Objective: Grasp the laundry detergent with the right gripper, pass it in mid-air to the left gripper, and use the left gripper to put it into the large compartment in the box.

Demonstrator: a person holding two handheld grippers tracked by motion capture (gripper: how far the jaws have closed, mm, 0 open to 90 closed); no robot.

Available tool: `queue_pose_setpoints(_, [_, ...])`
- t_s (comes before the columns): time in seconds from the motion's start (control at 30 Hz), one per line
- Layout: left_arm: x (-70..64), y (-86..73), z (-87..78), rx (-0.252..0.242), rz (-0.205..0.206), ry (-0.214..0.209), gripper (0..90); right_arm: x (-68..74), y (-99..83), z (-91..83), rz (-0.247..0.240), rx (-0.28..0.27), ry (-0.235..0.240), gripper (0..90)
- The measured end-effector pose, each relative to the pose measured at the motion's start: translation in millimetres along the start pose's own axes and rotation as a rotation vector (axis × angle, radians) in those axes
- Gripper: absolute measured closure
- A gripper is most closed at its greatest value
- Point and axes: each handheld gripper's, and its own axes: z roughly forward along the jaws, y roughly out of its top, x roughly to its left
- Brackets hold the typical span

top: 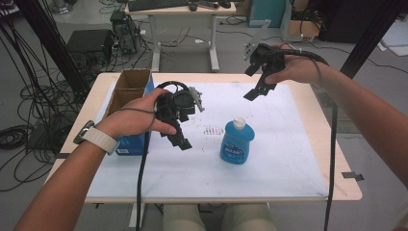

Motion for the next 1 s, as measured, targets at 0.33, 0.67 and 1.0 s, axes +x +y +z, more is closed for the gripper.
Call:
queue_pose_setpoints(0.33, [-1.3,0.8,0.6,-0.002,0.004,0.001,9.6,12.9,-1.1,-9.4,-0.008,-0.005,-0.006,4.4])
queue_pose_setpoints(0.67, [-1.8,-1.3,-0.1,-0.004,0.0,0.004,9.7,24.5,-7.2,-14.2,-0.004,-0.015,-0.005,4.7])
queue_pose_setpoints(1.0, [-2.8,-2.1,-1.8,-0.002,0.001,0.014,9.7,37.0,-12.4,-17.9,0.024,-0.009,0.0,5.1])
